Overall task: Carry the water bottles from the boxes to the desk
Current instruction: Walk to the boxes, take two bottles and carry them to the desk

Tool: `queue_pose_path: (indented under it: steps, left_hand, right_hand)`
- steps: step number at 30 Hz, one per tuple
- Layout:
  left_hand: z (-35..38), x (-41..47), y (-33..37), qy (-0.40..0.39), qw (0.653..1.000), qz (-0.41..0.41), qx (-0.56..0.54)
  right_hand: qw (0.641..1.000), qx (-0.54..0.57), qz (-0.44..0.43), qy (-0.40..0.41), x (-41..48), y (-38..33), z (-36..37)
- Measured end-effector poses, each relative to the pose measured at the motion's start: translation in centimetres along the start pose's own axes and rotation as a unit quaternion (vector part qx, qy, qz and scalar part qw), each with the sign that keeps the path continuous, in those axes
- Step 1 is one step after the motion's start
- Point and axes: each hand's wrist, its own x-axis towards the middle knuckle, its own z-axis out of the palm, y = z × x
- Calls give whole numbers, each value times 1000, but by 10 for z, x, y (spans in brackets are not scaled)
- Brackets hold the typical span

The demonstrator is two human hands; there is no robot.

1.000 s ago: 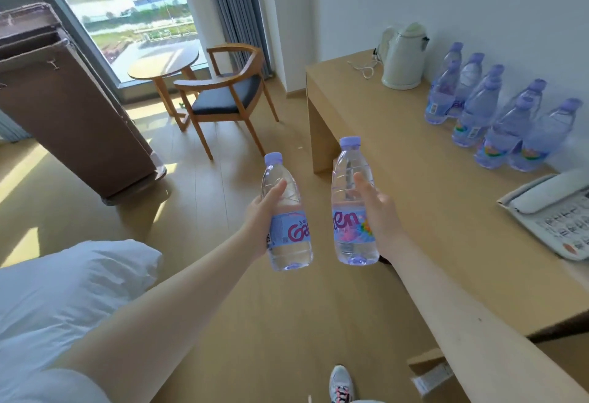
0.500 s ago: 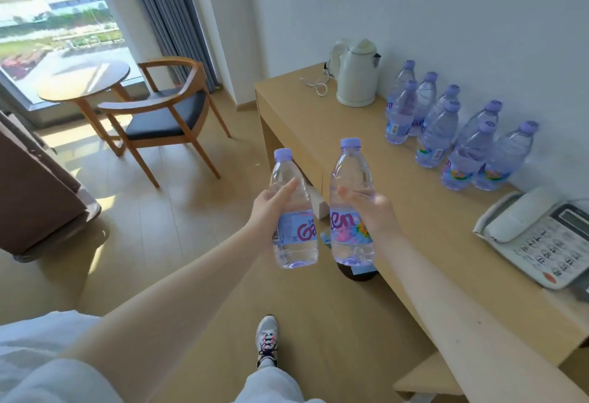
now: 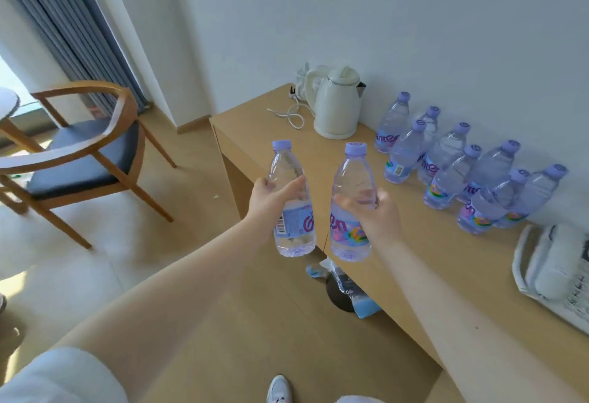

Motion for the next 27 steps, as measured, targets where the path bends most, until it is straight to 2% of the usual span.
queue_pose_path:
  steps: [10, 18, 23, 27]
  left_hand:
    - [26, 111, 26, -36, 996, 3, 80]
    - [67, 196, 62, -66, 970, 48, 228]
    - [92, 243, 80, -92, 962, 49, 253]
    - [109, 276, 86, -141, 957, 46, 250]
  right_hand:
    - [997, -31, -1, 77, 97, 5, 24]
    - [994, -19, 9, 106, 198, 4, 24]
    - [992, 0, 12, 124, 241, 0, 21]
    - [989, 2, 30, 147, 260, 3, 18]
